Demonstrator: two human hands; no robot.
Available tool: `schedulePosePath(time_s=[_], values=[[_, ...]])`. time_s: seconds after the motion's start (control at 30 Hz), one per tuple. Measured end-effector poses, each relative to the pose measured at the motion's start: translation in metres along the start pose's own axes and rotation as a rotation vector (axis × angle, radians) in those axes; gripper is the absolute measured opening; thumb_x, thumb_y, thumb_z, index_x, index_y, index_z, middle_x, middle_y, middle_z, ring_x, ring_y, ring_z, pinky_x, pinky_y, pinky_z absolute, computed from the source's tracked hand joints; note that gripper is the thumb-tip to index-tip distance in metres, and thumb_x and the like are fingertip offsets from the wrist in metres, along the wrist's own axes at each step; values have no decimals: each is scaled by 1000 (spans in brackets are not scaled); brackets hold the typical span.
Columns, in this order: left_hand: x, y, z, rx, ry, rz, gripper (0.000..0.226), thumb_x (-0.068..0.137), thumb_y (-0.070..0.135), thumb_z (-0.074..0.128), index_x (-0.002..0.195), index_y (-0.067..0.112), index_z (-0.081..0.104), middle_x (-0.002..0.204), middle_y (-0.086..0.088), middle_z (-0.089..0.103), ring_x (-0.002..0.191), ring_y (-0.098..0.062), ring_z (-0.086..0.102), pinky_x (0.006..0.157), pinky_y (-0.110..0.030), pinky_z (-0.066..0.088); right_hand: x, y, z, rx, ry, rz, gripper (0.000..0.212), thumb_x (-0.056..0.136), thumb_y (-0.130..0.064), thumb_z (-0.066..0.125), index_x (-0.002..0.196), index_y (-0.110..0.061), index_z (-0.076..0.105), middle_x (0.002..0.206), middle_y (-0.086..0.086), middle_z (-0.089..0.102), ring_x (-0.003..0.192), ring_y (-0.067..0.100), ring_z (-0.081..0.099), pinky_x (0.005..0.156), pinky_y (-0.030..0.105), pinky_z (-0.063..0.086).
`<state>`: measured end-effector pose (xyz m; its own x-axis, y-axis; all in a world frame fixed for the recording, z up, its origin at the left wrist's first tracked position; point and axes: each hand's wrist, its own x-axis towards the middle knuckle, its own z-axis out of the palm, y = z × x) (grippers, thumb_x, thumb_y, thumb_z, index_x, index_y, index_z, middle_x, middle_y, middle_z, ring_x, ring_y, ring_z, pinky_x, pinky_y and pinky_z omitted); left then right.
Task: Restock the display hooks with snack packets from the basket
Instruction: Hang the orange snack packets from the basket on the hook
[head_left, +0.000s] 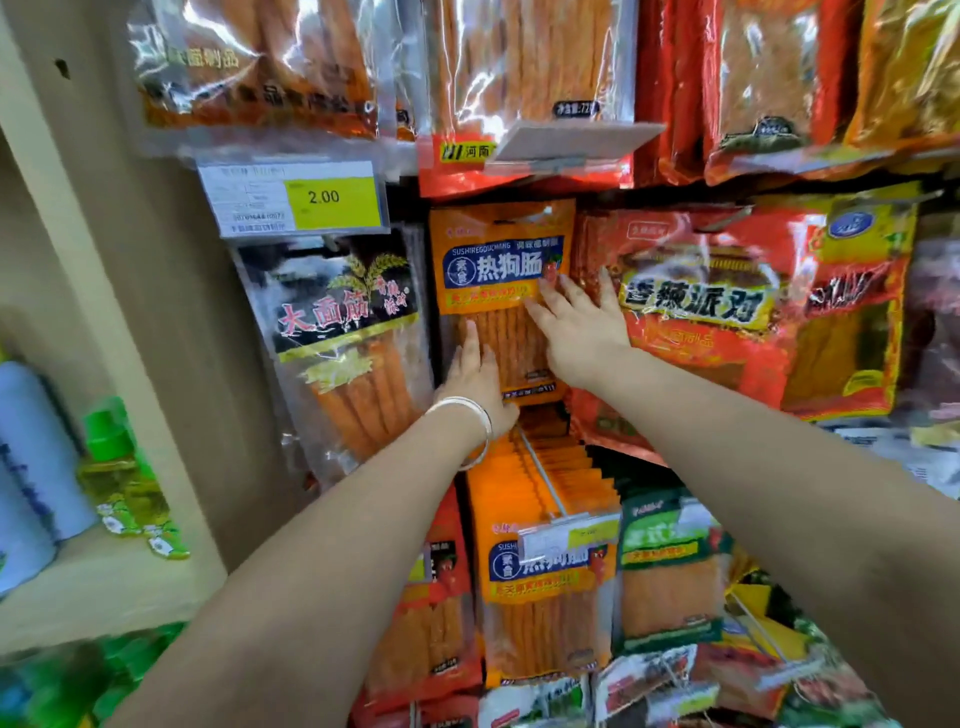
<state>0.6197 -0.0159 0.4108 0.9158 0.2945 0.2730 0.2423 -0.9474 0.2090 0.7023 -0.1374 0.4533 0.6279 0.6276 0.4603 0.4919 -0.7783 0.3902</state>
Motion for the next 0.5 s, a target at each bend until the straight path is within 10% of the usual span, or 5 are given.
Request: schedulePosePath(time_s=[0.17, 0.27, 0.4, 0.5], values=[[-26, 8, -1, -207, -62, 51, 74, 91, 27, 52, 149, 5, 10, 157, -16, 1, 145, -25, 8, 116, -27, 12, -30, 2, -9, 285, 153, -21, 54, 88, -19, 47, 142, -22, 39, 145, 5, 44, 138, 27, 32, 115, 47, 13], [-66, 12, 1, -350, 95, 123, 57, 90, 19, 53, 143, 9, 33, 147, -14, 32, 134, -23, 35, 112, -25, 23, -62, -3, -9, 652, 291, 63, 42, 86, -20, 53, 128, -21, 55, 118, 8, 61, 110, 30, 54, 89, 40, 46], [-147, 4, 18, -578, 308, 40, 29, 87, 9, 57, 115, 12, 63, 104, -3, 56, 78, 4, 57, 84, -6, 39, -124, -21, 3, 1112, 307, 138, 19, 84, -17, 61, 102, -24, 60, 84, -4, 56, 73, 16, 54, 70, 31, 43], [-225, -10, 56, -695, 242, -163, 24, 86, 1, 55, 107, 8, 66, 92, -13, 60, 69, -9, 57, 76, -17, 44, -188, -52, 26, 1374, 171, 157, 21, 84, -8, 61, 97, -23, 57, 75, -6, 51, 66, 10, 50, 68, 29, 40]])
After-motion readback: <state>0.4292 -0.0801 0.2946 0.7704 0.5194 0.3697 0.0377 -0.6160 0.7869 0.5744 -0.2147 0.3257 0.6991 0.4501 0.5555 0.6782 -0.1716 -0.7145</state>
